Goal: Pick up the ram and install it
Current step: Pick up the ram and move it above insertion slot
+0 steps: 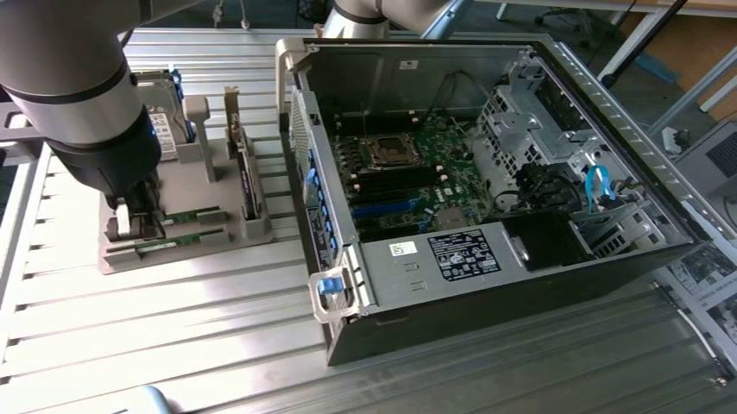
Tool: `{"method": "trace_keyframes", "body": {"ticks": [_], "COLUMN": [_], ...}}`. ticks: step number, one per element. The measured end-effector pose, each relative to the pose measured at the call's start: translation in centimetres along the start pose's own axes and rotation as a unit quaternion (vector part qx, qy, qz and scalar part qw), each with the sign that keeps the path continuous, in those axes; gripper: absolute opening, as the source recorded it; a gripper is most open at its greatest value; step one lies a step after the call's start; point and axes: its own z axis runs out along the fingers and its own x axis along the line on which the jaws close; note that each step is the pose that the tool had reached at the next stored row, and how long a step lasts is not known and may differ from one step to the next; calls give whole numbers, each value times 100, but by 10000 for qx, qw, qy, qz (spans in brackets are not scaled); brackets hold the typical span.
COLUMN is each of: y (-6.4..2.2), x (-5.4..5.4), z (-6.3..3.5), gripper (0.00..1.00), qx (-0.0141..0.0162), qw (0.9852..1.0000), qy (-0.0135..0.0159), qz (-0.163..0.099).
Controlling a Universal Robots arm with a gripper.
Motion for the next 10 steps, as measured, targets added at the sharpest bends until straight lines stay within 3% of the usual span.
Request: {"method": "trace_keyframes", "body": {"ticks": [10], "y": [0], "x": [1], "z": [31], "gripper": [30], "qx": [0], "qw": [10000], "qy": [0], "qz": [-6]}}
